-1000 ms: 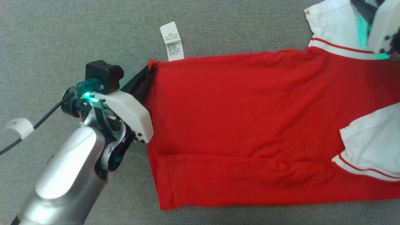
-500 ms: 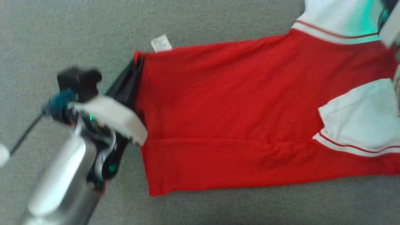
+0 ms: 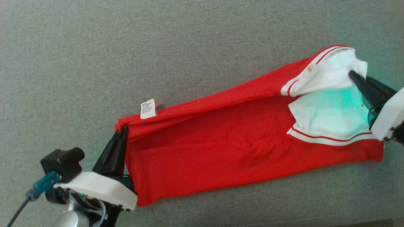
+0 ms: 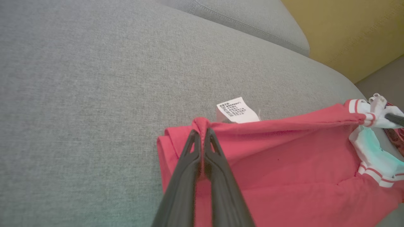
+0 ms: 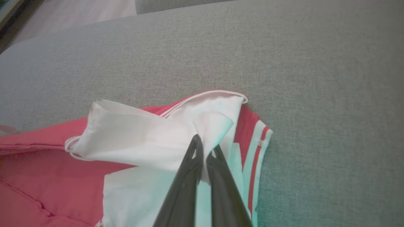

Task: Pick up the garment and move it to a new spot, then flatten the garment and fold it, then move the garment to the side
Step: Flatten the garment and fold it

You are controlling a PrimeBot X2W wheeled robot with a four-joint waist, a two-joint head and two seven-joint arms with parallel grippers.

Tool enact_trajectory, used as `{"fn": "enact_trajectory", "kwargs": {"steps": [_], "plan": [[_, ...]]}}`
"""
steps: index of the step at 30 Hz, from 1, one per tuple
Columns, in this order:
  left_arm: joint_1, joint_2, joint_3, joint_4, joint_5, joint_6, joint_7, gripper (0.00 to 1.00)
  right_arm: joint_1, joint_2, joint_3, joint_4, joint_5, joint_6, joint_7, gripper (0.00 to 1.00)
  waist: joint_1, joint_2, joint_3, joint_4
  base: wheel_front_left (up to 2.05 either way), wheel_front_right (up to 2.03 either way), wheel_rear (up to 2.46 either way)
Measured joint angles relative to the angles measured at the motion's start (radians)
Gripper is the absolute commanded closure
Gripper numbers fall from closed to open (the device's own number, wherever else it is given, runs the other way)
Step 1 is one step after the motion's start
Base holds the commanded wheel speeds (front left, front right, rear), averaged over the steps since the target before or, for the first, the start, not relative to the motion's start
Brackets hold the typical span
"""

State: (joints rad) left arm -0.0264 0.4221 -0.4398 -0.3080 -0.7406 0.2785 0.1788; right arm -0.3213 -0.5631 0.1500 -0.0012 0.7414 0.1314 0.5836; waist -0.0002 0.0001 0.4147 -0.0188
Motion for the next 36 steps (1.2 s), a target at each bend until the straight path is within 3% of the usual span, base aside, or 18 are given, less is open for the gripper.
{"fn": "enact_trajectory", "kwargs": {"steps": [6,16,17,18,22,24,30,33,36], "plan": [[-0.001,0.004,0.019,-0.001,0.0,0.003,-0.009,1.0,0.031,0.052,-0.021,-0.018,-0.003,0.0,0.017,1.0,0.0002,0.0,-0.006,-0.006,0.0,0.0,0.0],[0.032,0.027,0.014,-0.05,0.0,0.003,0.0,1.0,0.111,0.058,-0.054,-0.048,0.002,0.0,0.071,1.0,0.0001,0.0,-0.033,-0.02,0.0,0.0,0.0],[0.041,0.033,0.011,-0.05,0.002,0.004,0.002,0.69,0.11,0.066,-0.06,-0.043,0.001,0.0,0.073,0.42,0.0001,0.0,-0.034,-0.022,0.0,0.0,0.0],[0.056,0.048,-0.008,-0.042,0.018,0.009,0.008,0.0,0.11,0.08,-0.058,-0.031,-0.001,0.0,0.096,0.0,0.0002,0.0,-0.036,-0.024,0.0,0.0,0.0],[0.099,0.083,-0.058,-0.006,0.066,0.013,0.042,0.0,0.12,0.077,-0.039,-0.027,0.0,0.0,0.145,0.0,0.0001,0.0,-0.041,-0.023,0.0,0.0,0.0],[0.123,0.093,-0.059,0.013,0.099,0.037,0.029,0.0,0.132,0.077,-0.062,-0.024,0.0,0.0,0.147,0.0,0.0002,0.0,-0.042,-0.02,0.0,0.0,0.0],[0.11,0.024,0.048,0.013,0.21,0.156,-0.246,0.0,0.11,0.12,-0.172,0.003,-0.042,0.0,0.148,0.0,0.0001,0.0,-0.043,-0.002,0.0,0.0,0.0],[0.087,-0.005,0.054,0.026,0.279,0.178,-0.366,0.0,0.079,0.158,-0.188,0.03,-0.097,0.0,0.166,0.0,0.0002,0.0,-0.039,0.009,0.0,0.0,0.0],[0.073,-0.056,0.05,0.054,0.312,0.185,-0.412,0.0,0.058,0.18,-0.179,0.073,-0.16,0.0,0.191,0.0,0.0002,0.0,-0.034,0.024,0.0,0.0,0.0]]}}
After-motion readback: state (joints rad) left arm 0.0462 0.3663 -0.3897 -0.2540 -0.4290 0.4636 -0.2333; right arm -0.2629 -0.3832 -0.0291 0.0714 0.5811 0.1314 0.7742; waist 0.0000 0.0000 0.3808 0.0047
